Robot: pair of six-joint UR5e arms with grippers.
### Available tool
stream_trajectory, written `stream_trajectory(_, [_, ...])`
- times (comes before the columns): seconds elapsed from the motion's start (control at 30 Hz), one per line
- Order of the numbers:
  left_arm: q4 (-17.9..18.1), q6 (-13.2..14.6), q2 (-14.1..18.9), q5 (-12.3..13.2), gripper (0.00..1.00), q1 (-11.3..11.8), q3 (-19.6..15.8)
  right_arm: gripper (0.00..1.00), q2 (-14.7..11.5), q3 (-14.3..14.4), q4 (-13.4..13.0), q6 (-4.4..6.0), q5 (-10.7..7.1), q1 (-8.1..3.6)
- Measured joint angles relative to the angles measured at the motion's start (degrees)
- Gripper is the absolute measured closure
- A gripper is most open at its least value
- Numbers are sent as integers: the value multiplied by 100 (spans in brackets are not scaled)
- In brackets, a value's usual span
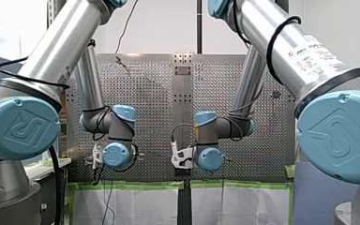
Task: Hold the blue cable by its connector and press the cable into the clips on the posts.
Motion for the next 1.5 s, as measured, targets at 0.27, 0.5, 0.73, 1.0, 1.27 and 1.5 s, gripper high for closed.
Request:
stream_trajectory(0.27, [-195, -263, 155, 260, 100, 150, 262, 100, -200, -201, 202, 117, 130, 72])
stream_trajectory(0.5, [-544, -584, 523, 381, 100, 249, 508, 100, -560, -560, 561, 342, -3, 31])
stream_trajectory(0.73, [-937, -526, 919, 361, 100, 502, 537, 100, -982, -979, 982, 572, -312, -53])
stream_trajectory(1.0, [-1396, -283, 1380, 782, 100, 953, 664, 100, -1491, -1359, 1493, 630, -753, -98])
stream_trajectory(1.27, [-1888, -281, 1873, 1003, 100, 1415, 943, 100, -1971, -1753, 1971, 647, -985, -105])
stream_trajectory(1.5, [-2265, -455, 2249, 997, 100, 1553, 1283, 100, -2180, -1965, 2335, 688, -1014, -117])
